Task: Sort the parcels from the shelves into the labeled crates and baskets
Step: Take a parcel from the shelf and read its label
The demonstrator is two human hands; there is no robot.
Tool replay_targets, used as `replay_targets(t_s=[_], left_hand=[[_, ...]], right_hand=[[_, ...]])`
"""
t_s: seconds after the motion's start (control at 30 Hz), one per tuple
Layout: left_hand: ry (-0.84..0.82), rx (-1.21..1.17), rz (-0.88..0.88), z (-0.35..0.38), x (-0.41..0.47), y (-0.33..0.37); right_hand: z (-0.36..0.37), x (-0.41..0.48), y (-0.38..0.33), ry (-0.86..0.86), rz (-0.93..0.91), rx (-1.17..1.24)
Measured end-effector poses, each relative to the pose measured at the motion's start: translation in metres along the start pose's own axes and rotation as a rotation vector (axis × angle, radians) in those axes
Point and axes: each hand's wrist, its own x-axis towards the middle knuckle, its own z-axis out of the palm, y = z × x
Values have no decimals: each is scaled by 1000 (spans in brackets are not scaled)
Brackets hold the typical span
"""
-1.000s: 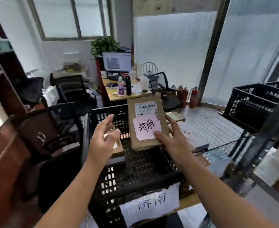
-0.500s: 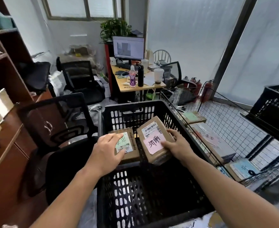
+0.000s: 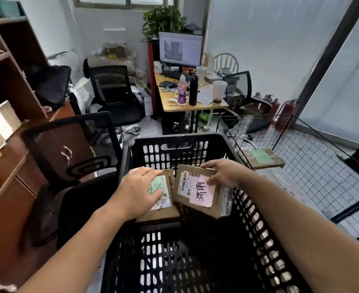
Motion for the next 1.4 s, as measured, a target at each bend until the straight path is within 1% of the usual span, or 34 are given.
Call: replay_targets(t_s=[0.07, 0.17, 0.23, 0.33, 0.4, 0.47, 0.53, 0.6, 0.77, 0.93, 0.97, 1.17, 1.23, 1.3, 1.33, 1.4], left_hand=[[-14, -1, -9, 3, 8, 2], [-20, -1, -16, 5, 13, 0], [-23, -7, -32, 4, 14, -3], [5, -38, -33, 2, 13, -6], [55, -73, -35, 1, 10, -5], [107, -81, -20, 1, 8, -3], [141, -89, 2, 1, 5, -2], [149, -113, -5, -1, 3, -2], [136, -136, -21, -2, 2, 1], [103, -112, -30, -2, 0, 4], [105, -110, -30, -2, 0, 4], [100, -86, -27, -2, 0, 2], [90, -73, -30, -2, 0, 2], [84, -60, -23, -1, 1, 2], [86, -55, -21, -1, 1, 2], [91, -38, -15, 0, 1, 1]], right_hand=[[-7, 8, -10, -26, -23, -69], [-12, 30, -7, -36, -9, -33], [-12, 41, 1, -11, -3, 23], [-7, 53, 7, 133, 7, 136], [5, 54, 4, 296, -40, 78], [18, 53, 4, 451, -104, -43], [28, 49, 8, 490, -91, -104], [39, 44, 14, 476, -46, -103], [63, 37, 23, 404, -28, -50], [77, 38, 42, 431, 45, 173], [82, 40, 46, 434, 40, 153], [94, 43, 54, 351, 61, -188], [97, 40, 47, 392, 17, -333], [104, 37, 44, 422, -75, -389], [107, 37, 44, 388, -107, -401], [113, 40, 50, 251, -112, -437]])
